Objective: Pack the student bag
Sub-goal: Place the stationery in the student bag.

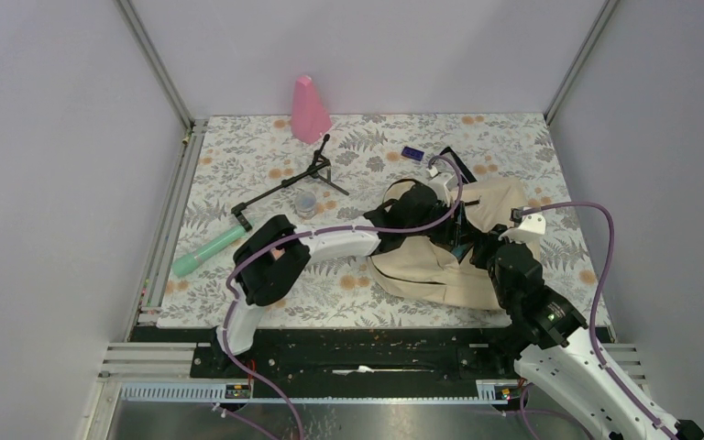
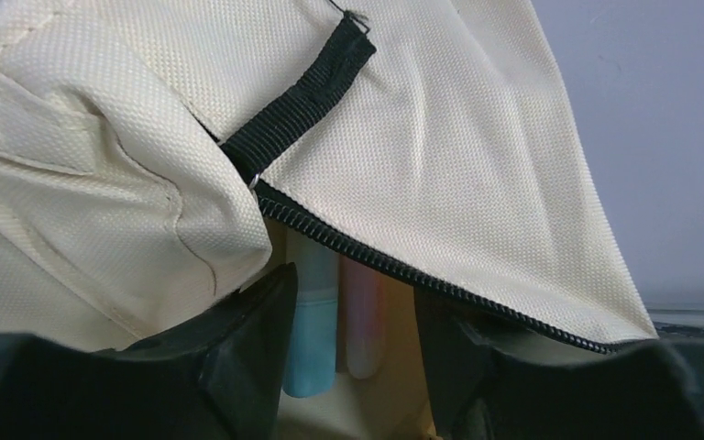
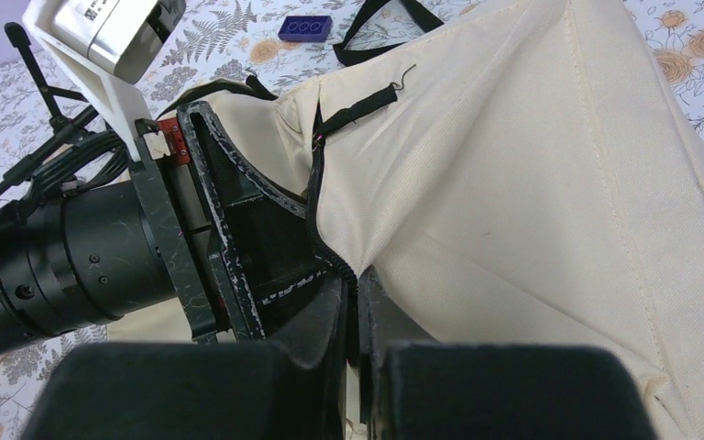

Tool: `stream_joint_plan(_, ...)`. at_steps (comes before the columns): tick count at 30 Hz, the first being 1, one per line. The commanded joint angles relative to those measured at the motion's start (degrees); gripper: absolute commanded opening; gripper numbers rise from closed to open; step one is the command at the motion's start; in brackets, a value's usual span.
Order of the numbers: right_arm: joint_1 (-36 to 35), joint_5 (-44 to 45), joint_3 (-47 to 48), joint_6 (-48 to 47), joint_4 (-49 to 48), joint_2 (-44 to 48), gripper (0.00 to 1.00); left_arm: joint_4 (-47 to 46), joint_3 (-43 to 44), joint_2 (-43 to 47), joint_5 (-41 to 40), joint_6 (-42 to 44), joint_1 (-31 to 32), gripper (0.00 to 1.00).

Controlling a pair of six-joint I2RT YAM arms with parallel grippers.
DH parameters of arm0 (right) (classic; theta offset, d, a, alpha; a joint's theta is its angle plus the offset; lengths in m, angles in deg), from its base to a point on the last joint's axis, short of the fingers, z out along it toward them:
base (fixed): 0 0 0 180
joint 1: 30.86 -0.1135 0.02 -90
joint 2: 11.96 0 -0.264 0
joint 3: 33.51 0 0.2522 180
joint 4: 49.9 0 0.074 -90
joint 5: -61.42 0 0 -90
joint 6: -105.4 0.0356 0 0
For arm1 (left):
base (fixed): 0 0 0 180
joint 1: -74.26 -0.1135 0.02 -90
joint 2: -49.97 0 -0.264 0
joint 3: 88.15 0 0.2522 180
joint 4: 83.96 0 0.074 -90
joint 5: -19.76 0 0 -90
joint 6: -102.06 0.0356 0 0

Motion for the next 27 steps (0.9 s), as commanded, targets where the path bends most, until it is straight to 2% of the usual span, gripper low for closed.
stream_joint_plan(1,0.1,-0.5,3.0,-0.1,-2.7,0.4,0.0,-0.4,0.0,3.4,-3.4,3.3,0.0,0.54)
stream_joint_plan(8,0.0,0.0,3.3,-0.4,-2.0,0.8,0.0,-4.6,-8.5,10.9,-9.8,7.1,0.2,0.55)
stream_joint_plan(15,0.0,0.2,3.7,-0.7,-1.3,0.7,0.0,-5.8,-18.1,21.4,-17.1,17.0,0.4,0.57)
stream_joint_plan(22,0.0,1.3,3.3,-1.1,-1.3,0.0,0.0,3.7,-27.3,32.7,-29.7,22.6,-0.8,0.63)
stream_joint_plan(27,0.1,0.8,3.2,-1.3,-1.9,-1.4,0.0,14.3,-31.3,37.2,-33.3,21.3,-4.8,0.71)
